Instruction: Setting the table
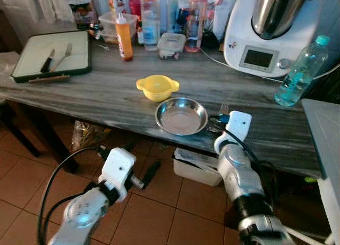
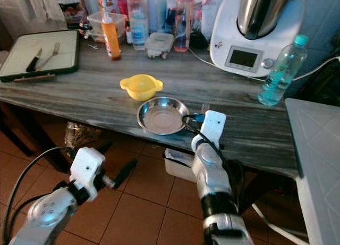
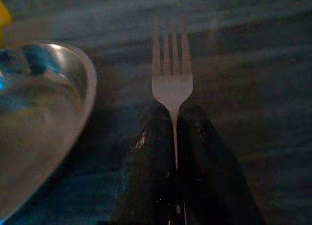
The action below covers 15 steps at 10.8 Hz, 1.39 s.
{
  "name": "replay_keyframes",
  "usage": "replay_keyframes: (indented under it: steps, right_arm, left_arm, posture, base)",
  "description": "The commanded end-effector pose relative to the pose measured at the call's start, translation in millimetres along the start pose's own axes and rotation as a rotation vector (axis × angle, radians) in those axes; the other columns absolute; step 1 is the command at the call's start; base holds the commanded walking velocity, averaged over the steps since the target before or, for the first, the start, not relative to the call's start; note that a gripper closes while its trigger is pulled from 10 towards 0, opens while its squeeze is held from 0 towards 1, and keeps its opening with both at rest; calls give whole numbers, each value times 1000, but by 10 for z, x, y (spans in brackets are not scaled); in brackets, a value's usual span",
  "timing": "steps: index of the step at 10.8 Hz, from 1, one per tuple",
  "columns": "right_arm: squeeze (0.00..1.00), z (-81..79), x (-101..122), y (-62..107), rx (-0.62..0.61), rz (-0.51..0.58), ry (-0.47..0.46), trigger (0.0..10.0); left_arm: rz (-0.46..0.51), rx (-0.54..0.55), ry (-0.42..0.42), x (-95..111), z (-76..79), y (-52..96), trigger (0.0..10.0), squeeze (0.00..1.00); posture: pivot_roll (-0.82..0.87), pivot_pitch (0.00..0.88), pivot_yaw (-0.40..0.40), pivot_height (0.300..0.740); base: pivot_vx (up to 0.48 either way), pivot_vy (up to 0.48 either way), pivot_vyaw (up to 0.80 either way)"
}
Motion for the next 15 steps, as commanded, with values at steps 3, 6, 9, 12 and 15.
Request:
replay_keyframes:
  steps: [3,6,9,12,15]
  right_arm:
    - [0,-59,134,-155,-11,14,-31,10000]
    - [0,-132,199,-244,-16,7,-58,10000]
    - [0,-146,195,-285,-20,-12,-68,10000]
    - [0,-190,198,-302,-17,-20,-96,10000]
    - [0,-233,132,-287,-14,-34,-95,10000]
  left_arm:
    - [6,-37,0,44,1,24,10000,0]
    - [1,-54,26,60,57,32,10000,0]
    - [29,-112,38,145,59,55,10000,0]
    - [14,-138,51,144,108,80,10000,0]
    - [80,-239,129,330,61,80,10000,0]
  posture:
    - [190,91,-30,740]
    - [203,95,-26,740]
    - [215,104,-29,740]
    - [227,113,-25,740]
    - [240,118,-30,740]
  base:
    - [0,0,0]
    - [0,0,0]
    - [0,0,0]
    - [0,0,0]
    - [0,0,0]
Point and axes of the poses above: a point about 5 cm out from each wrist's last joint towards the gripper, its own y axis pointing back from the gripper into the wrist, its own x axis along the axis of the wrist's last joint, z = x × y, the point moved 3 cm from there along -y, pointing out of the wrist towards the gripper, and after that the axes turned 15 degrees about -y, right-handed, at the moved point
